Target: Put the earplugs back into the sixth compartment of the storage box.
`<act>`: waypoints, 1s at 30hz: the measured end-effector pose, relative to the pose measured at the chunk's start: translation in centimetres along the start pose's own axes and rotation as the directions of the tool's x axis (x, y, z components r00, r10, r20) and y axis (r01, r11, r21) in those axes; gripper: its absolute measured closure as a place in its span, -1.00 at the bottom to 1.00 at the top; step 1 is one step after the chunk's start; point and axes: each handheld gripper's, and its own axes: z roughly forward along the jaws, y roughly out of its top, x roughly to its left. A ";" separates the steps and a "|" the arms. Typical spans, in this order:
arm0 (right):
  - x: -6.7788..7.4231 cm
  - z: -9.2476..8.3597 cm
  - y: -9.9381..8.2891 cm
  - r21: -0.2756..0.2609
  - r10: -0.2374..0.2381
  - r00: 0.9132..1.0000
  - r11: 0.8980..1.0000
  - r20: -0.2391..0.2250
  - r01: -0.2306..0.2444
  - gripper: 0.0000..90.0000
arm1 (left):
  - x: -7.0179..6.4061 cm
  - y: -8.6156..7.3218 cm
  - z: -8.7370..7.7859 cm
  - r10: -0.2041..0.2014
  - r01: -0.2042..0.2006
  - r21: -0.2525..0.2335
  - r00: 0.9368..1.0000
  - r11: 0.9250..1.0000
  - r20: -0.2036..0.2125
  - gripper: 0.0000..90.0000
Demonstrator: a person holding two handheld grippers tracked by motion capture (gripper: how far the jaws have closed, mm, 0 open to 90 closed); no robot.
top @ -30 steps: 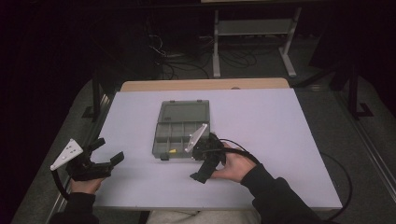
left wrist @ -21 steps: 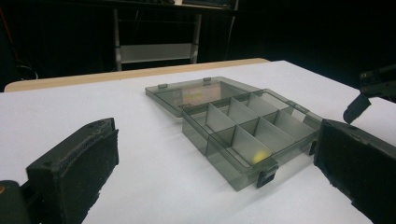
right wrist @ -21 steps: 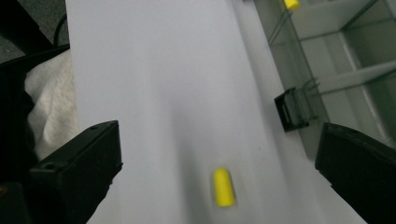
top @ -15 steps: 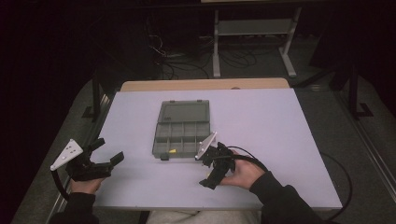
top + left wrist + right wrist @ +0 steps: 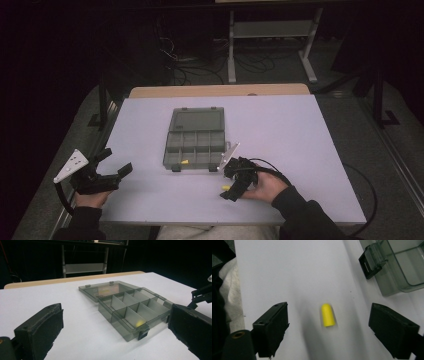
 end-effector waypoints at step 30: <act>-0.3 0.9 0.0 0.033 -0.052 0.998 0.998 -0.027 0.053 0.73 | 0.0 0.0 0.0 0.002 -0.002 0.001 1.000 1.000 0.001 -1.00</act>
